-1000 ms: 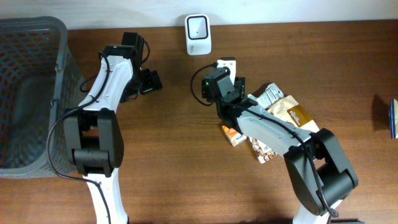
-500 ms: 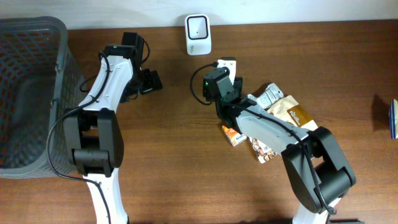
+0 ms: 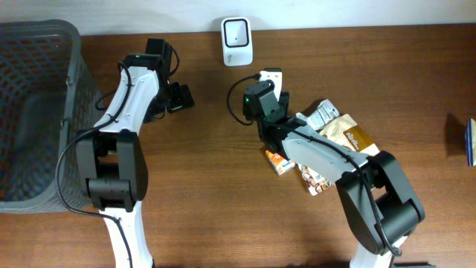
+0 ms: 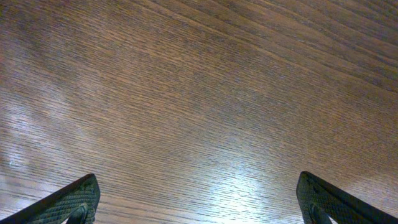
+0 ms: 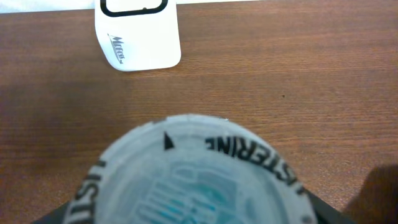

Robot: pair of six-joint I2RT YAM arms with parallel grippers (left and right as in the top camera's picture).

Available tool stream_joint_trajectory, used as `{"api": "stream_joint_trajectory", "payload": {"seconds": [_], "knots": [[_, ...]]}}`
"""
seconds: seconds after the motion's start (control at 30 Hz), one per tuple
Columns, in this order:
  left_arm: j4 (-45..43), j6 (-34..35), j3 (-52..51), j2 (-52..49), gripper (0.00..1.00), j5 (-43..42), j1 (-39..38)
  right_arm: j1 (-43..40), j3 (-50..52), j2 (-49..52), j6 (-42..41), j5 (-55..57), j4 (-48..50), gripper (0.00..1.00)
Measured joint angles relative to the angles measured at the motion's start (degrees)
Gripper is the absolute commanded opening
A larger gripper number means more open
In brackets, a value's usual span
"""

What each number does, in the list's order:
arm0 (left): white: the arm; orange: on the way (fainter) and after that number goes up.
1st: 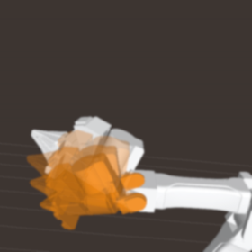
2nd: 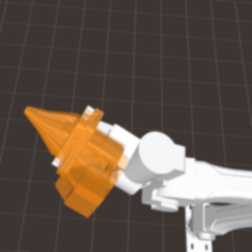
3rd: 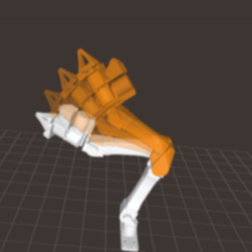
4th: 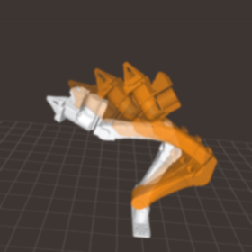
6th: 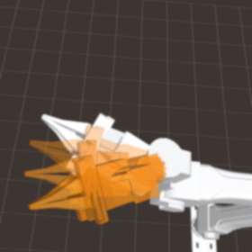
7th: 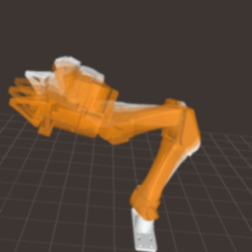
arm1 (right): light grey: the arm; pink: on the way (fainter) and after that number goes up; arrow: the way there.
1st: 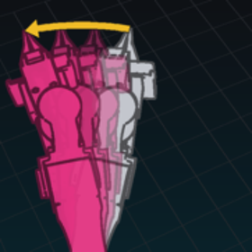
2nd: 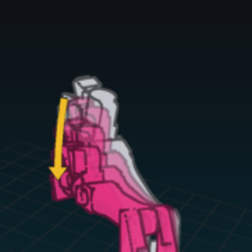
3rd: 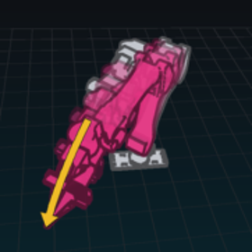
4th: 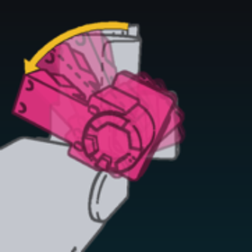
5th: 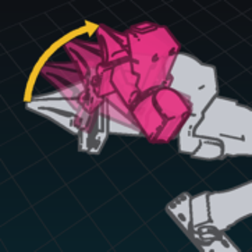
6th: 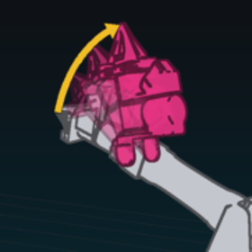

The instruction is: Scan the item barcode

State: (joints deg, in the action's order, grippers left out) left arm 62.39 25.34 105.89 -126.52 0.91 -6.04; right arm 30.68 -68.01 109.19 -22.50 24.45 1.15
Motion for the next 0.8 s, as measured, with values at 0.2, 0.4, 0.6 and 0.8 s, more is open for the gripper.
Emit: {"api": "stream_joint_trajectory", "payload": {"seconds": [0.2,0.4,0.6,0.8], "knots": [[0.0,0.0,0.0,0.0,0.99,0.0,0.0,-0.11,-5.4,-1.66,0.74,-1.49,-16.63,0.65],[0.02,0.0,0.0,0.0,0.99,0.0,0.0,-0.94,-16.87,-1.68,2.01,-8.79,-30.36,0.63],[0.0,0.0,0.0,0.0,0.99,0.0,0.02,-6.56,-24.7,-1.68,1.6,-19.37,-31.15,0.59],[0.0,0.0,0.0,0.0,0.99,0.0,0.0,-11.02,-24.81,-1.66,-0.83,-25.11,-24.24,0.59]]}}
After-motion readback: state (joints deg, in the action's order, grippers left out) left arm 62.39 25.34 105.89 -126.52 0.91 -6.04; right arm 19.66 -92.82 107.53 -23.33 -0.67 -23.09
